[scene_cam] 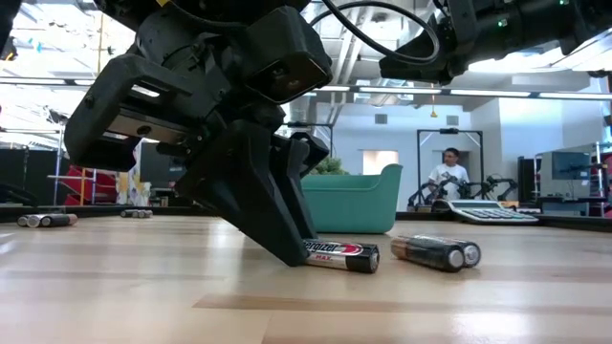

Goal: Sort batteries
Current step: Put the silver battery into the blue bin

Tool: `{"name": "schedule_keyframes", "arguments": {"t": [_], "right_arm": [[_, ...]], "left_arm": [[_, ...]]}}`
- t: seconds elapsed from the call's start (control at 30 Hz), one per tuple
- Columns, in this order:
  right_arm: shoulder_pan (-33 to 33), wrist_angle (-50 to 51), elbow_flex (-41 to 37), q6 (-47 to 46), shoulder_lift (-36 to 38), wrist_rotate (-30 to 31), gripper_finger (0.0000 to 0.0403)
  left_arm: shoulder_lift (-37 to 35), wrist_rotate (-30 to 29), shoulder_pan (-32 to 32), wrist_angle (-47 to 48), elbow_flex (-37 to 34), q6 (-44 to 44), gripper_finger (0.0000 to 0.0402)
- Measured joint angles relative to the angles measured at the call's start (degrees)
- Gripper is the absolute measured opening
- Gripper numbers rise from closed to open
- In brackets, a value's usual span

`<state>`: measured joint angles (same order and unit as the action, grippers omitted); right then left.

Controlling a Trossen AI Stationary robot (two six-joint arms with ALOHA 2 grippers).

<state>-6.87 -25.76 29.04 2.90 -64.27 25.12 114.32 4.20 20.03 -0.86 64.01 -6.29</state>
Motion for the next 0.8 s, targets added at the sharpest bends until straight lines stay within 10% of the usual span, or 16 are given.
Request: {"name": "schedule_keyframes", "arguments": {"t": [0.8], "right_arm": [[-0.2, 0.0, 0.0, -0.5, 0.0, 0.0, 0.0195]], "left_arm": [[-6.2, -3.0, 0.3, 1.6, -1.0, -1.6, 0.0040]]}}
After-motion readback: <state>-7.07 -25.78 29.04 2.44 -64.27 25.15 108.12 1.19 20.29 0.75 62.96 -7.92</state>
